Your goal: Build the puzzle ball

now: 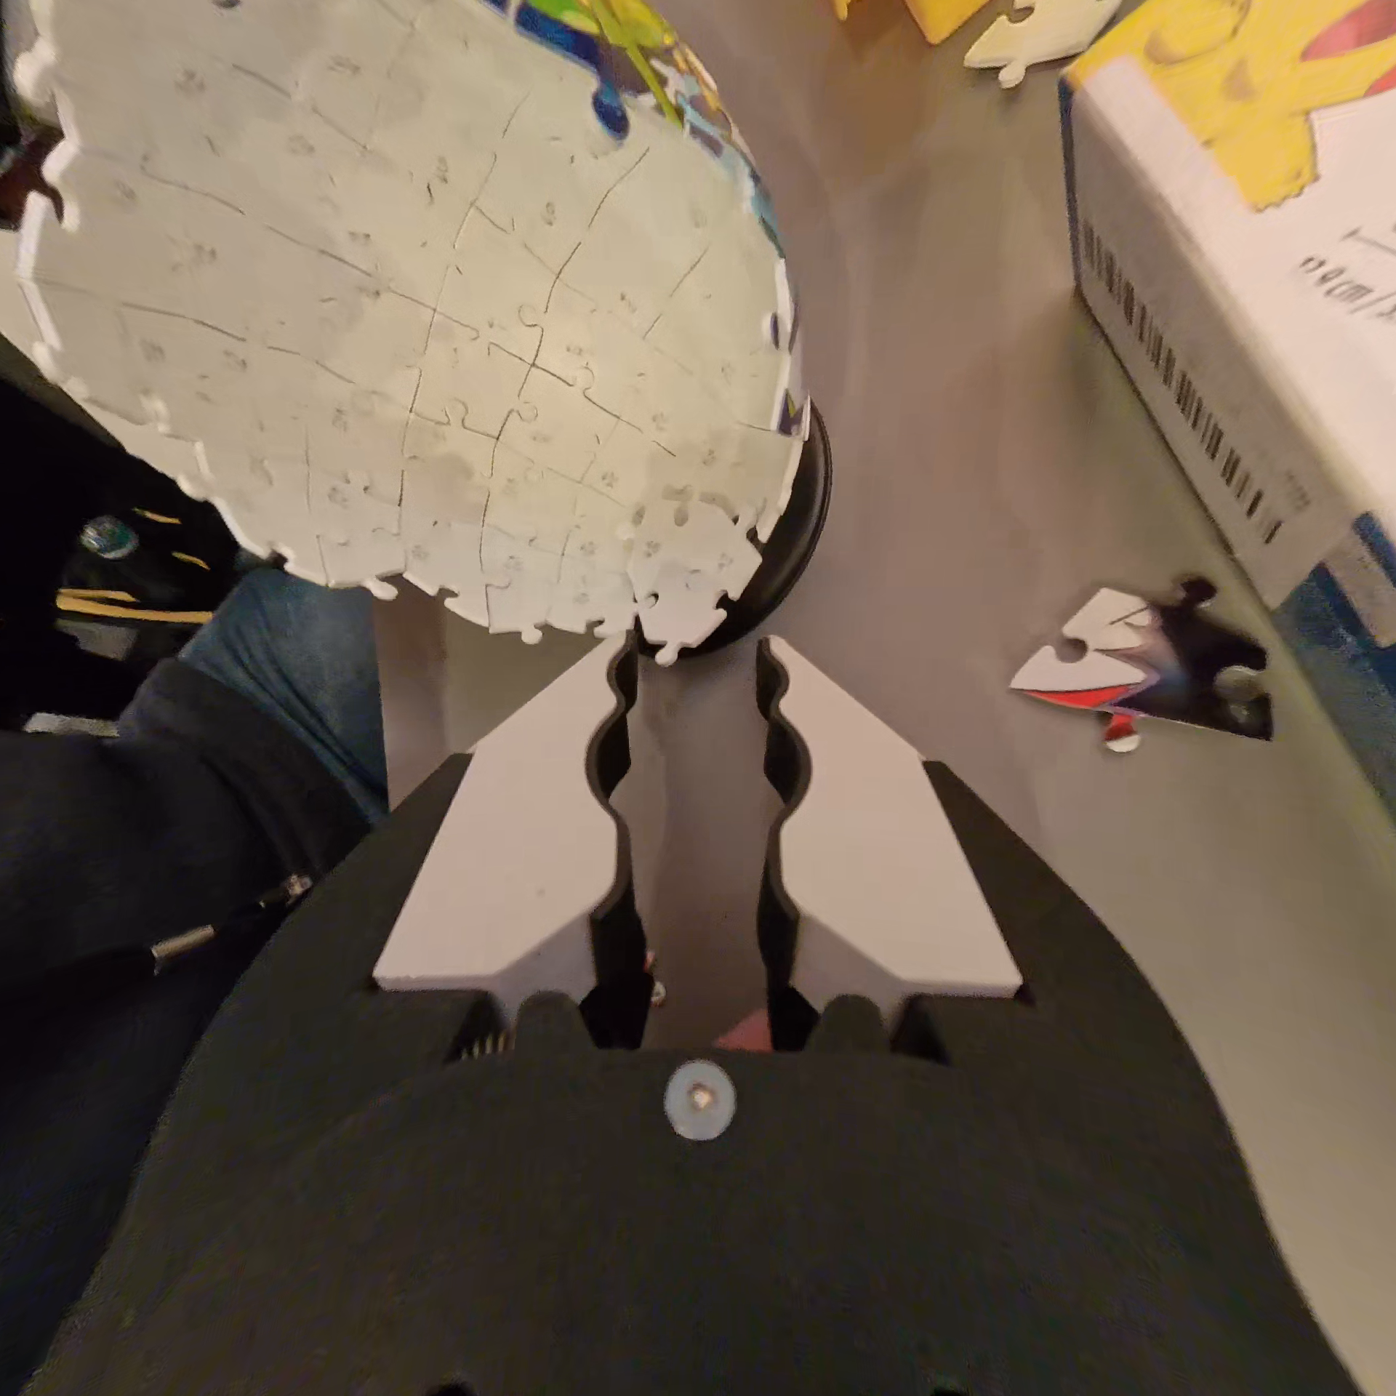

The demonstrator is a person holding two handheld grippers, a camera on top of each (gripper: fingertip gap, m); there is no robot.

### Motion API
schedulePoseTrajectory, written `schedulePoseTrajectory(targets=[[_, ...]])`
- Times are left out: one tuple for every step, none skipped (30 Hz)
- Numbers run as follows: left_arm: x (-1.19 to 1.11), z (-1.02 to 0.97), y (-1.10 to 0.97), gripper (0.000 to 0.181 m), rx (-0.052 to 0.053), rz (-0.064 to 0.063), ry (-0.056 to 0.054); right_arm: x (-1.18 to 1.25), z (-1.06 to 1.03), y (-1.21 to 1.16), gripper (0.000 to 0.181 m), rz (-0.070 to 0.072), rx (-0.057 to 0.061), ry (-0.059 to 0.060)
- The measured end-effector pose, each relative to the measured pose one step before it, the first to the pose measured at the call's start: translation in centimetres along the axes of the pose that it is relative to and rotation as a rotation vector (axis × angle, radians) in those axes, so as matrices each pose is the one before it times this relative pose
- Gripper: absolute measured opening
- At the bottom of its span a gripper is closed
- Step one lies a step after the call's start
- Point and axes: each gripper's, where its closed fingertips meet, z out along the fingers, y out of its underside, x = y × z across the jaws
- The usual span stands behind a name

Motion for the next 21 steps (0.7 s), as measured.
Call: schedulePoseTrajectory(targets=[[0.008, -0.003, 0.002, 0.126, -0.0011, 0.0011, -0.0002, -0.061, 0.124, -0.155, 0.027, 0.0194, 0.0145, -0.0111], [0.006, -0.009, -0.004, 0.126, -0.0002, -0.0005, 0.0004, -0.025, 0.053, -0.24, 0.023, 0.0213, 0.0168, -0.0086], [0.003, 0.001, -0.003, 0.126, 0.0002, -0.0006, -0.0001, -0.055, 0.036, -0.177, 0.018, 0.015, 0.0128, -0.0097], [-0.009, -0.003, 0.005, 0.126, 0.0004, -0.0002, -0.0002, -0.043, 0.072, -0.059, 0.016, 0.0098, 0.0066, -0.0061], [0.006, 0.011, -0.015, 0.126, 0.0006, -0.0005, 0.0003, 0.035, 0.097, 0.016, 0.014, 0.0055, 0.0023, -0.0003], [0.012, 0.006, -0.011, 0.126, 0.0008, -0.0004, 0.0007, 0.04, 0.062, 0.018, 0.011, 0.0023, 0.0006, 0.0001], [-0.012, 0.007, -0.005, 0.126, 0.0007, -0.0003, 0.0004, 0.053, 0.047, 0.001, 0.009, 0.0069, 0.002, -0.0016], [-0.005, -0.001, 0.005, 0.126, 0.0005, -0.0008, 0.0006, 0.054, 0.042, -0.048, 0.007, 0.0101, 0.0059, -0.0016], [-0.004, -0.007, 0.008, 0.126, 0.0007, -0.0003, 0.0001, 0.009, 0.038, 0.007, 0.006, 0.0041, 0.0018, -0.0029], [0.003, -0.002, -0.001, 0.126, 0.0007, -0.0005, -0.0001, -0.007, -0.017, -0.017, 0.006, -0.0009, 0.0024, -0.001], [-0.003, -0.01, -0.003, 0.126, 0.0005, -0.0011, 0.0, 0.022, -0.083, -0.121, 0.005, 0.0028, 0.0079, 0.0015], [-0.005, 0.004, -0.003, 0.126, 0.0004, -0.0001, 0.0003, 0.031, -0.097, -0.121, 0.004, 0.005, 0.006, 0.0005], [0.0, 0.007, -0.005, 0.126, 0.0, -0.0004, 0.0006, 0.022, -0.083, -0.077, 0.003, 0.0037, 0.0022, 0.0], [-0.003, 0.01, -0.01, 0.126, 0.0003, 0.0, 0.0006, 0.027, -0.056, -0.064, 0.003, 0.0004, 0.0021, 0.0024], [-0.006, 0.005, -0.002, 0.126, 0.0005, -0.001, 0.0005, 0.039, -0.035, -0.06, 0.003, -0.0016, 0.0016, 0.0047], [-0.007, 0.005, -0.001, 0.126, 0.0004, -0.0012, 0.0003, 0.012, -0.02, 0.016, 0.003, 0.0014, -0.0027, 0.0013], [0.0, 0.002, -0.003, 0.126, 0.0003, 0.0, 0.0, -0.034, -0.034, 0.002, 0.003, 0.0035, -0.0013, -0.001], [-0.005, -0.002, 0.003, 0.126, -0.0002, 0.0002, -0.0003, -0.023, -0.021, 0.02, 0.003, 0.0018, -0.0029, 0.0002], [-0.002, -0.006, 0.006, 0.126, 0.0001, 0.0, -0.0002, 0.031, -0.043, 0.036, 0.003, -0.0019, -0.0037, 0.0026], [0.01, 0.001, -0.006, 0.126, 0.0003, 0.0001, 0.0, 0.075, -0.086, -0.071, 0.003, 0.0028, 0.0018, 0.0034], [-0.007, -0.009, -0.001, 0.126, -0.0003, -0.0002, 0.0002, 0.064, -0.101, -0.036, 0.003, 0.0086, 0.0009, -0.0018]])
